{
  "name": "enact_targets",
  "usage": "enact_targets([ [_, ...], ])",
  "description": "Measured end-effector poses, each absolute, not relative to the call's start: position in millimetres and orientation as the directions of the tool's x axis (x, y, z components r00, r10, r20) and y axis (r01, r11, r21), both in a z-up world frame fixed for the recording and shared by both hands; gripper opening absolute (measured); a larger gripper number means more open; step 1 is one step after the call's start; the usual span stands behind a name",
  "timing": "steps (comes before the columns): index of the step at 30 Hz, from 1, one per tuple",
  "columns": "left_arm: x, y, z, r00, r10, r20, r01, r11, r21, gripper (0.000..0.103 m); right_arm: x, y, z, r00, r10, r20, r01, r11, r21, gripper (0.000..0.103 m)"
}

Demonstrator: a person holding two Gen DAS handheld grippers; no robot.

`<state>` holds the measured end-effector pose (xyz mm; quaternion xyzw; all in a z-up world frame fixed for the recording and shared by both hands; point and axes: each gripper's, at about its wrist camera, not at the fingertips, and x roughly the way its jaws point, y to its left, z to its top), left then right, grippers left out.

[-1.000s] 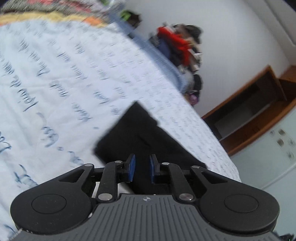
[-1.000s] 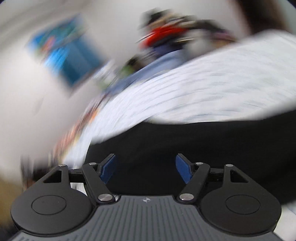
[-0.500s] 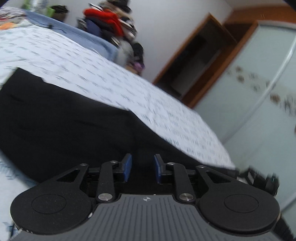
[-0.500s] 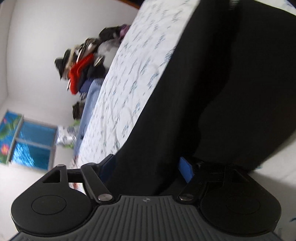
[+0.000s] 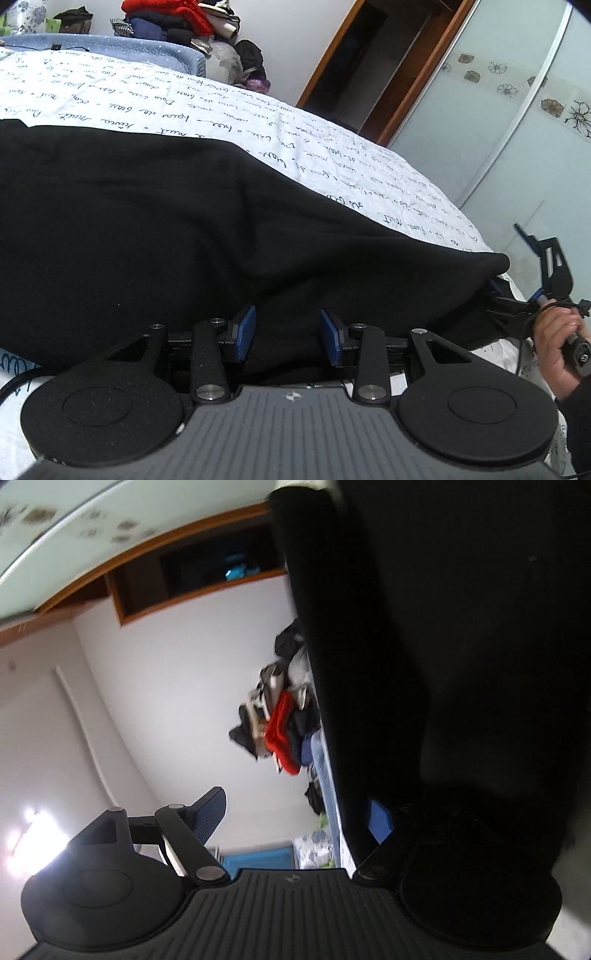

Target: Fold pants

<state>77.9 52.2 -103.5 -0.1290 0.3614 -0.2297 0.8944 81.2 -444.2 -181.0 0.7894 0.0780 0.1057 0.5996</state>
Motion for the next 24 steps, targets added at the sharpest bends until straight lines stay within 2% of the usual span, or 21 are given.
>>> enact_targets([
  [3, 76.3, 53.3, -104.3, 0.638, -0.502, -0.584, 0.321, 0.863, -0.391, 0.044, 92.9, -437.6, -171.3, 0.966, 0.258, 0.020, 0.032, -0.198, 0.980, 0.076],
  [5, 70.4, 52.1, -96.7, 0.650, -0.480, -0.589, 0.317, 0.876, -0.364, 0.044, 101.3, -430.4, -152.0, 0.957, 0.280, -0.072, 0.086, -0.036, 0.996, 0.039],
  [6, 63.8, 47.5, -90.0, 0.661, -0.456, -0.596, 0.310, 0.889, -0.337, 0.044, 105.3, -424.9, -142.3, 0.950, 0.291, -0.110, 0.099, 0.054, 0.994, 0.005],
  [8, 51.3, 27.8, -72.8, 0.694, -0.404, -0.595, 0.349, 0.913, -0.213, 0.043, 107.4, -422.0, -132.5, 0.943, 0.305, -0.129, 0.099, 0.112, 0.989, 0.005],
  [9, 43.0, 11.9, -62.4, 0.726, -0.377, -0.575, 0.392, 0.914, -0.104, 0.043, 111.5, -416.9, -128.4, 0.946, 0.304, -0.116, 0.084, 0.118, 0.989, 0.005],
  [11, 25.0, -26.5, -44.5, 0.785, -0.366, -0.499, 0.485, 0.865, 0.130, 0.046, 111.9, -418.1, -119.2, 0.947, 0.301, -0.108, 0.068, 0.142, 0.988, 0.006],
  [13, 13.4, -64.0, -33.8, 0.810, -0.404, -0.425, 0.541, 0.795, 0.276, 0.047, 115.2, -419.9, -112.0, 0.948, 0.305, -0.088, 0.047, 0.137, 0.989, 0.006],
  [15, 11.5, -101.2, -30.9, 0.799, -0.446, -0.403, 0.583, 0.737, 0.341, 0.047, 119.6, -421.9, -107.6, 0.946, 0.315, -0.076, 0.035, 0.133, 0.991, 0.005],
  [17, 12.8, -139.7, -35.2, 0.777, -0.469, -0.420, 0.622, 0.674, 0.398, 0.049, 123.5, -422.8, -104.9, 0.943, 0.326, -0.069, 0.032, 0.116, 0.993, 0.005],
  [21, 8.7, -200.0, -57.2, 0.798, -0.436, -0.416, 0.602, 0.560, 0.569, 0.050, 105.4, -428.8, -109.3, 0.936, 0.349, -0.041, 0.017, 0.073, 0.997, 0.006],
  [24, 8.0, -215.8, -60.9, 0.792, -0.433, -0.430, 0.609, 0.520, 0.599, 0.049, 97.9, -433.7, -112.1, 0.932, 0.362, -0.023, -0.001, 0.065, 0.998, 0.006],
])
